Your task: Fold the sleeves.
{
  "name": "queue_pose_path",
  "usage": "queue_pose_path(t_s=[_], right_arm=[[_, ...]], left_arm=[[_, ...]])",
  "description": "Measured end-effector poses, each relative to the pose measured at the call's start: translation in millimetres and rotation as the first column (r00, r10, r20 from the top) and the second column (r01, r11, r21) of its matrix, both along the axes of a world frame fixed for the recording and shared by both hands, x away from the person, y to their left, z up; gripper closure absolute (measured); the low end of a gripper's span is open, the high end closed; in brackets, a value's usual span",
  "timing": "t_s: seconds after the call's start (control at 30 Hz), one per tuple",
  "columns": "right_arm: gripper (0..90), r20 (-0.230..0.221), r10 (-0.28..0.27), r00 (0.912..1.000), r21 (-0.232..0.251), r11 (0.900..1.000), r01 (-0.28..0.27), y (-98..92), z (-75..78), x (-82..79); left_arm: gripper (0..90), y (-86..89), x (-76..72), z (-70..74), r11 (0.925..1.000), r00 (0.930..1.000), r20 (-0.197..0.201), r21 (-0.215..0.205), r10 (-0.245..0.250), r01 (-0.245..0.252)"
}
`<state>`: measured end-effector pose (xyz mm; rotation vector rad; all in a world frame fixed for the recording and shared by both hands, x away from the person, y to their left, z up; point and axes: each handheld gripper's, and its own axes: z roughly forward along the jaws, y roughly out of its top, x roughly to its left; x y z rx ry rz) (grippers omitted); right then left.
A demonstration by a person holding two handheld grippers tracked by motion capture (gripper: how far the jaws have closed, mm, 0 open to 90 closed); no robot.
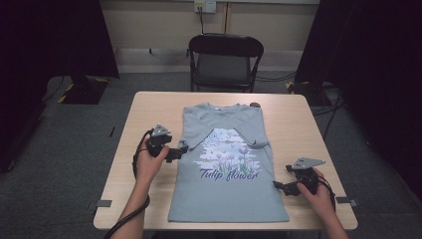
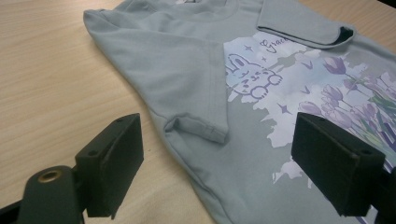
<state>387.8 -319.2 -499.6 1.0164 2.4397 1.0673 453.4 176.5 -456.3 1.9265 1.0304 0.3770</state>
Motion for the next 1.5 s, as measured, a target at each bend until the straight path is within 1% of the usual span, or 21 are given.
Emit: queue_pose_path(t_s=[0.07, 0.13, 0.27, 0.43, 0.77, 1.0, 1.1, 1.2, 1.5], right_arm=[[10.6, -0.001, -0.001, 1.0, 0.0, 1.0, 0.001, 0.0, 0.0, -0.1], [10.6, -0.001, -0.001, 1.0, 0.0, 1.0, 0.001, 0.0, 0.0, -0.1], [10.6, -0.002, -0.001, 1.0, 0.001, 1.0, 0.001, 0.0, 0.0, -0.1], [10.6, 0.0, 0.0, 1.0, 0.0, 1.0, 0.0, 0.0, 0.0, 0.0], [10.6, -0.002, -0.001, 1.0, 0.001, 1.0, 0.001, 0.0, 0.0, -0.1], [10.6, -0.001, -0.001, 1.0, 0.001, 1.0, 0.001, 0.0, 0.0, -0.1], [10.6, -0.001, -0.001, 1.0, 0.0, 1.0, 0.001, 0.0, 0.0, -0.1], [10.6, 0.0, 0.0, 1.0, 0.0, 1.0, 0.0, 0.0, 0.0, 0.0], [10.6, 0.0, 0.0, 1.0, 0.0, 1.0, 0.0, 0.0, 0.0, 0.0]], left_arm=[[16.7, 1.8, -1.6, -1.0, 1.0, 1.0, -0.001, 0.002, 0.001, -0.001], [16.7, 3.1, -3.0, -2.7, 1.0, 1.0, 0.0, -0.006, 0.001, -0.001], [16.7, 5.1, -5.4, -4.9, 1.0, 1.0, -0.004, -0.002, 0.001, -0.001], [17.3, 8.0, -9.8, -4.6, 1.0, 1.0, 0.004, 0.003, 0.0, 0.0], [16.8, 17.0, -17.7, -6.3, 0.9999, 0.9999, -0.002, -0.007, 0.012, -0.012], [16.9, 22.4, -24.3, -8.7, 1.0, 1.0, -0.002, 0.004, 0.006, -0.006], [17.1, 23.8, -26.6, -8.7, 1.0, 1.0, -0.002, 0.0, 0.001, -0.001], [17.2, 25.0, -28.7, -8.8, 1.0, 1.0, -0.007, 0.005, -0.006, 0.006], [17.0, 28.6, -35.2, -14.6, 0.9998, 0.9998, -0.016, 0.015, -0.014, 0.014]])
